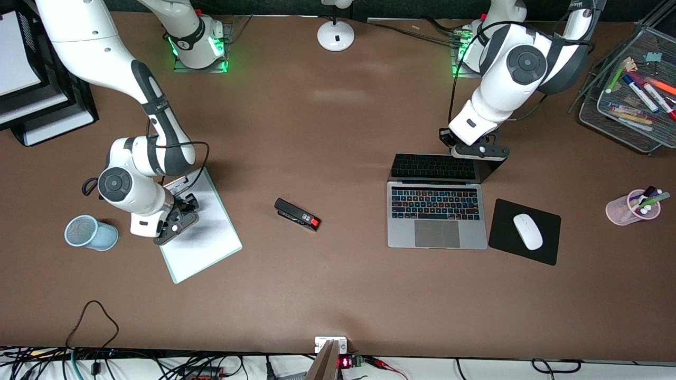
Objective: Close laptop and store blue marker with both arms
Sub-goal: 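Grasp the blue marker with the right gripper while the left gripper reaches the laptop, then lift the marker with the right gripper while the left gripper lowers onto the laptop lid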
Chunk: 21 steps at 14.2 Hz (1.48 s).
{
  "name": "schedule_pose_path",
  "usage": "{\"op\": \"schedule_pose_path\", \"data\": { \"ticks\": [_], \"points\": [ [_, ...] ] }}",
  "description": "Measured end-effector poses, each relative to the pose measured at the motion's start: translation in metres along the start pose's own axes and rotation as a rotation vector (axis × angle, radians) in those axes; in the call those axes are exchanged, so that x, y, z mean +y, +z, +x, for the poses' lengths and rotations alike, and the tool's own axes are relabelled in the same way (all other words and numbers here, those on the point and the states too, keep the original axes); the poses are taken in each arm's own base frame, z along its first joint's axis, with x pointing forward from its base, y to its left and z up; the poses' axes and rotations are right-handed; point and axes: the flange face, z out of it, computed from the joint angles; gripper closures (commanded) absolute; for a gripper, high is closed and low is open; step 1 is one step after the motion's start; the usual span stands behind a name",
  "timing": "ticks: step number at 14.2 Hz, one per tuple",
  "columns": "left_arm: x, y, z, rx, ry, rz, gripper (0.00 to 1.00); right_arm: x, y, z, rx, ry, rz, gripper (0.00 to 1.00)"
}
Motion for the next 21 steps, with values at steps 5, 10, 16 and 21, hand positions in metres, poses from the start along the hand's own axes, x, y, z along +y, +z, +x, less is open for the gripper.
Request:
{"op": "schedule_pose_path", "data": {
  "ticks": [5, 10, 16, 21],
  "points": [
    [-0.004, -0.002, 0.009, 0.064, -0.013, -0.021, 1.0, 0.003, 0.008, -0.002, 0.0, 0.006, -0.001, 0.59],
    [-0.007, 0.008, 0.02, 0.112, -0.023, -0.046, 1.0, 0.004, 0.012, -0.001, 0.009, 0.006, -0.006, 0.64],
    [-0.014, 0.03, 0.037, 0.177, -0.025, -0.065, 1.0, 0.004, 0.011, 0.0, 0.012, 0.005, -0.008, 0.76],
    [-0.025, 0.062, 0.051, 0.188, -0.032, -0.072, 1.0, 0.004, 0.01, 0.001, 0.015, 0.005, -0.009, 0.92]
  ]
}}
